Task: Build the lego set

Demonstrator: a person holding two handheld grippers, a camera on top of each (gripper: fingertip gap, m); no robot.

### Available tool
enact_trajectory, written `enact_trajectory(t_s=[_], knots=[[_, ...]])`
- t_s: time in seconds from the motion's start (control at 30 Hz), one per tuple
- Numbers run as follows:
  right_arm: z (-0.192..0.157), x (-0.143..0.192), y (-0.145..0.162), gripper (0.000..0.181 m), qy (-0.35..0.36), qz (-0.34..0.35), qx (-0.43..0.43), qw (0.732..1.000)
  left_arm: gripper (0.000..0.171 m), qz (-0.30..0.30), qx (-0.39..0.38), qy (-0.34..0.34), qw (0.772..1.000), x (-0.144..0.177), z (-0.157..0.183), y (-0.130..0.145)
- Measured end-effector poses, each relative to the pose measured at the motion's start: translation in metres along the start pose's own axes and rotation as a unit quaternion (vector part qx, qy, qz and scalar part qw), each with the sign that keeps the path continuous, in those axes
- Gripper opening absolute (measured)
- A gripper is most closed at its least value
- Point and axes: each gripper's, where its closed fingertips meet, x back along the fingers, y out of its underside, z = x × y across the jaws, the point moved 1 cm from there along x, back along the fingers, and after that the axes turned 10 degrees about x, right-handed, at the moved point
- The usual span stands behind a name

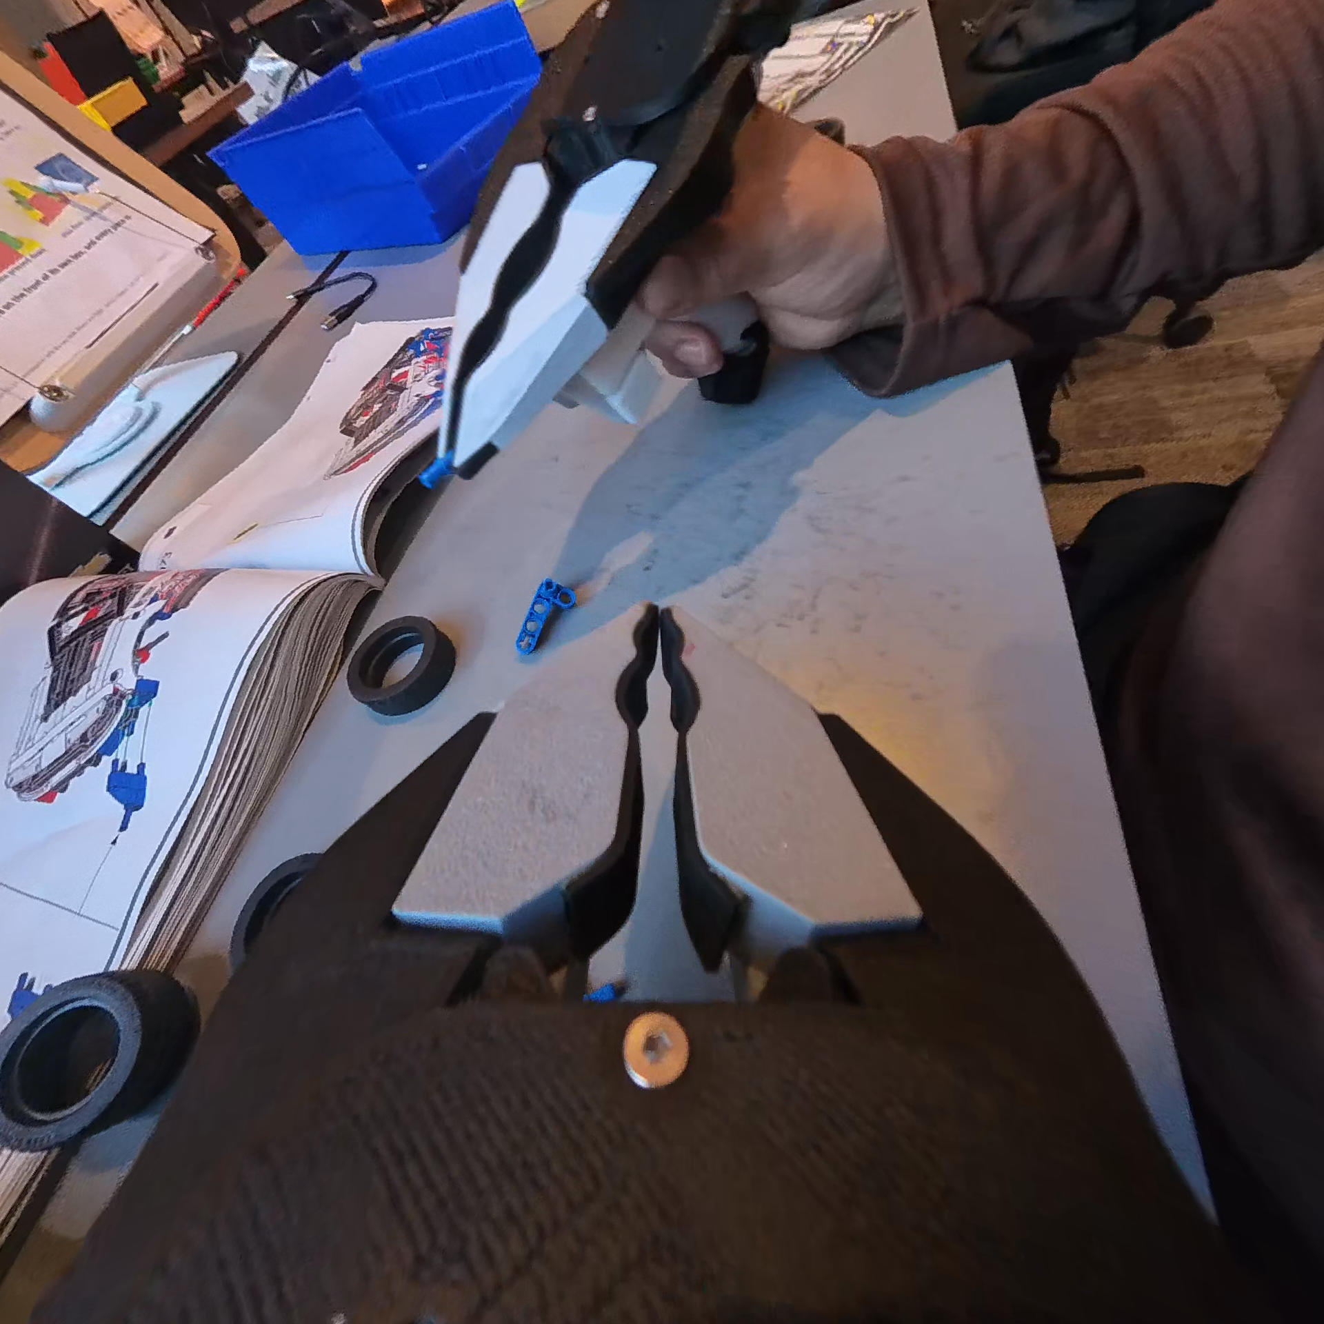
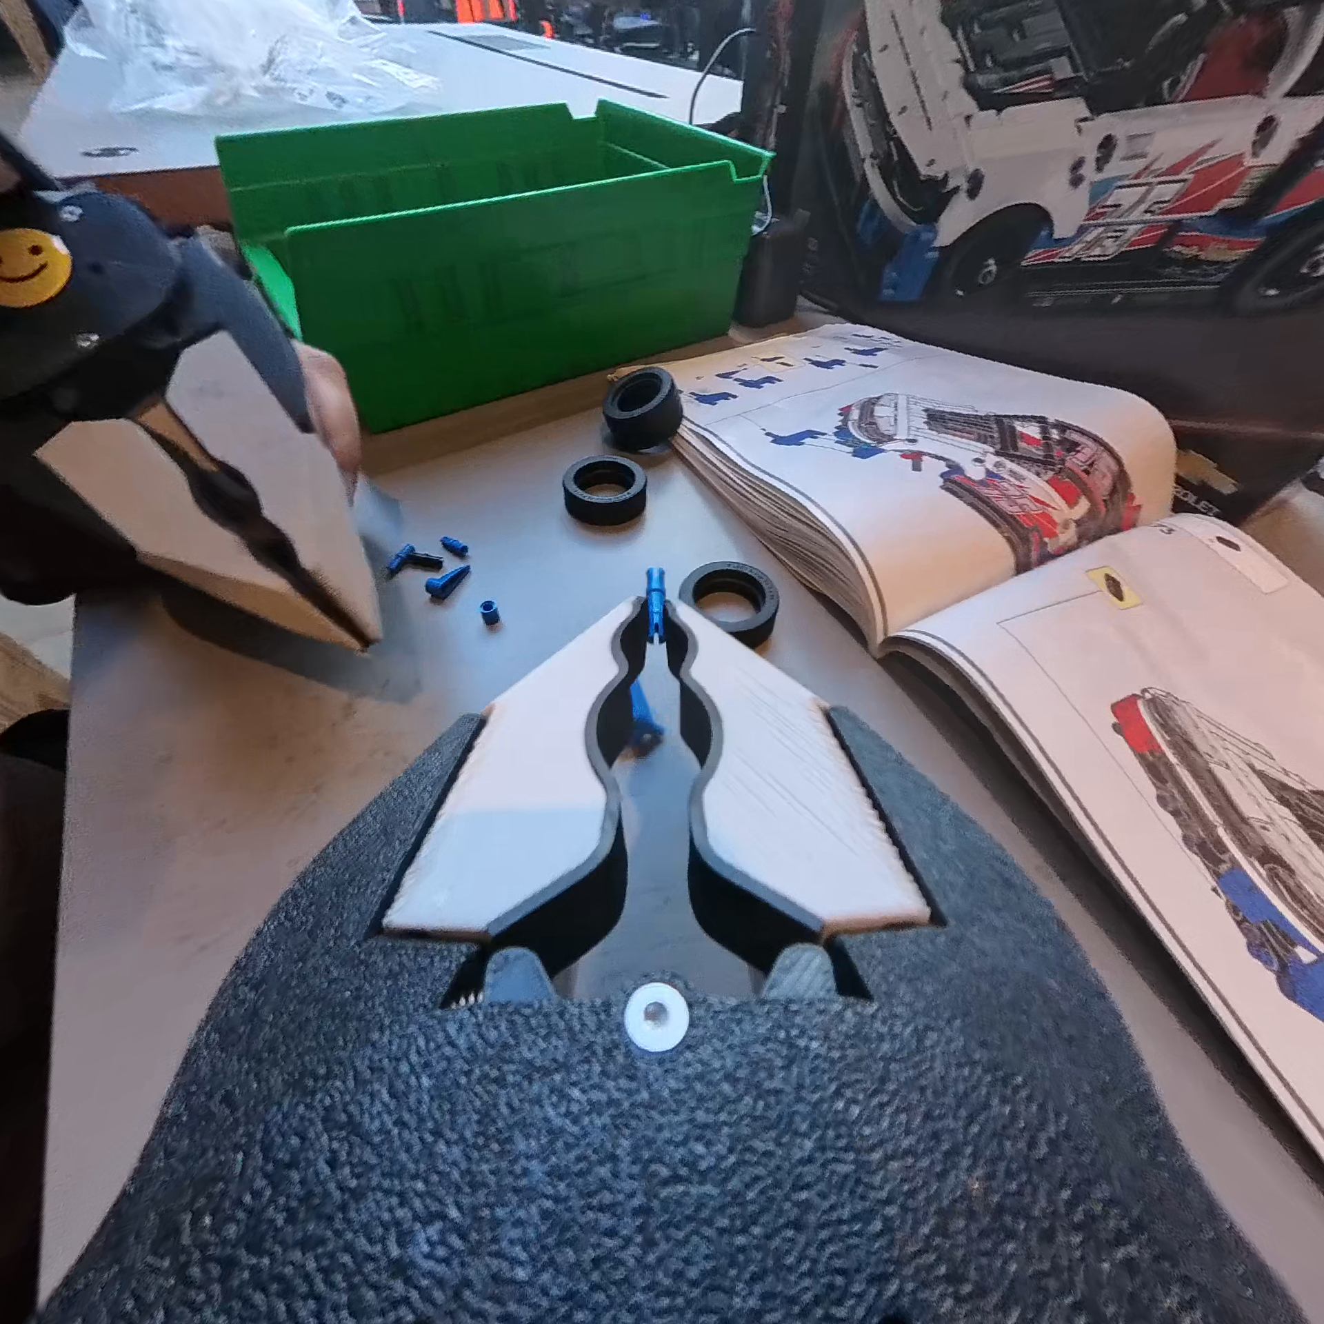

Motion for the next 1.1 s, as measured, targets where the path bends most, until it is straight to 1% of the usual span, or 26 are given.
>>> enact_trajectory(t_s=[0.17,0.37,0.5,1.1], knots=[[0.014,0.001,0.0,0.004,0.029,0.008,-0.019,0.999,0.0,-0.015,-0.021,-0.008,1.0,-0.003,0.003,0.004],[0.024,0.006,-0.002,0.004,0.034,0.027,-0.057,0.997,0.0,-0.013,-0.016,-0.005,1.0,-0.003,0.003,0.003],[0.024,0.007,-0.002,0.004,0.032,0.029,-0.061,0.997,0.0,-0.023,-0.021,-0.005,0.999,-0.005,0.004,0.006],[0.018,0.004,-0.001,0.004,0.024,0.018,-0.049,0.998,0.0,-0.031,-0.032,-0.023,0.999,-0.007,0.0,0.008]])
